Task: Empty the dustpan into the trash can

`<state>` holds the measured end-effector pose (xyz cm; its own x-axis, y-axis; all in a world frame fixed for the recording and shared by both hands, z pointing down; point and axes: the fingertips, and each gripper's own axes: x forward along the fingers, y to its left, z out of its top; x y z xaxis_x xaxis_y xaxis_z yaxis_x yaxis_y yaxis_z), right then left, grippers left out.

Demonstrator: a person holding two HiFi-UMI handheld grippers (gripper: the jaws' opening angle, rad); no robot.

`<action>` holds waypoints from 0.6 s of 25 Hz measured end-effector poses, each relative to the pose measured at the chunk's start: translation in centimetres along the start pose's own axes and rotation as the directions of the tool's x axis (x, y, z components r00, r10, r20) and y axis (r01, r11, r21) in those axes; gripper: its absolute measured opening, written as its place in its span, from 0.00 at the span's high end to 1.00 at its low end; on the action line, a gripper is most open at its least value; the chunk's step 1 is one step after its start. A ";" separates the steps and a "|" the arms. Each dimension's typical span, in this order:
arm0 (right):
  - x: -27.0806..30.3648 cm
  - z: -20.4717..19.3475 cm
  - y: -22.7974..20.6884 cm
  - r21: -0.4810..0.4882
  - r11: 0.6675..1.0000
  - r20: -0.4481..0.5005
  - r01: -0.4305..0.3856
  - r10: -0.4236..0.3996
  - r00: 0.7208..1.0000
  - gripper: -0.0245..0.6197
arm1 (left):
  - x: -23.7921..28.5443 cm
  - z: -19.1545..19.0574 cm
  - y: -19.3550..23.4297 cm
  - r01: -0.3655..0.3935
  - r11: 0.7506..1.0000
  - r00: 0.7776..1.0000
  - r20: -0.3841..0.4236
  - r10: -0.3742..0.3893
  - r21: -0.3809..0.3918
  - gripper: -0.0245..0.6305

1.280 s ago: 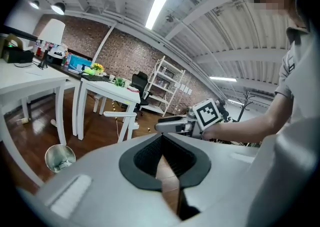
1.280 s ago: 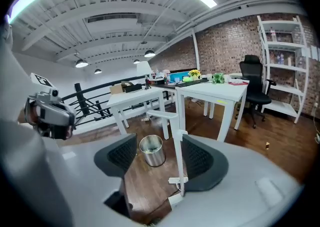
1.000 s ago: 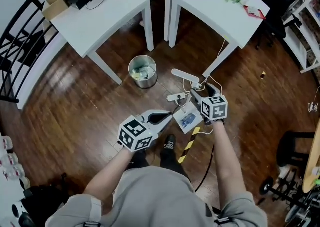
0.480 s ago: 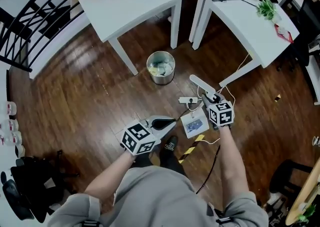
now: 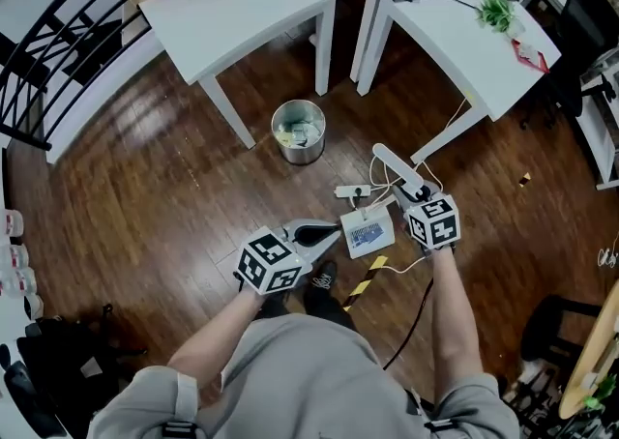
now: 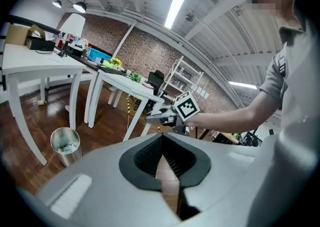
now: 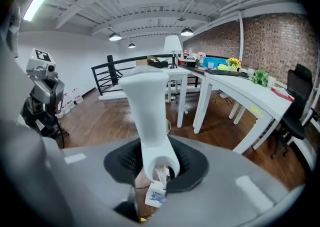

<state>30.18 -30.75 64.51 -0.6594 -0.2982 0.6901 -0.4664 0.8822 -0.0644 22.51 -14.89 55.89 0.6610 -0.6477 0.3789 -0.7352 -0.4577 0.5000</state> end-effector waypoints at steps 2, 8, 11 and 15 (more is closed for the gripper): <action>-1.4 1.2 0.1 0.003 1.000 0.012 0.008 -0.008 1.000 0.83 | 0.0 -0.1 -0.5 0.013 1.000 1.000 0.000 -0.013 0.004 0.95; -4.7 7.3 0.8 0.032 0.999 0.105 0.013 -0.016 0.994 0.83 | -1.0 -0.2 -0.7 -0.005 1.000 1.000 0.010 0.005 0.008 0.95; -5.6 11.5 1.6 0.030 1.000 0.155 0.005 -0.009 0.988 0.83 | -2.2 0.5 -0.3 -0.042 0.999 0.999 0.030 0.042 0.014 0.95; -6.2 18.7 3.1 0.020 1.000 0.202 0.003 -0.006 0.979 0.83 | -5.3 3.3 1.3 -0.096 0.995 0.992 0.082 0.094 0.018 0.95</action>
<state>21.78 -33.00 46.56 -0.7620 -0.3714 0.5305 -0.4796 0.8741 -0.0768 17.54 -14.03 51.96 0.5741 -0.7357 0.3593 -0.7979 -0.4042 0.4471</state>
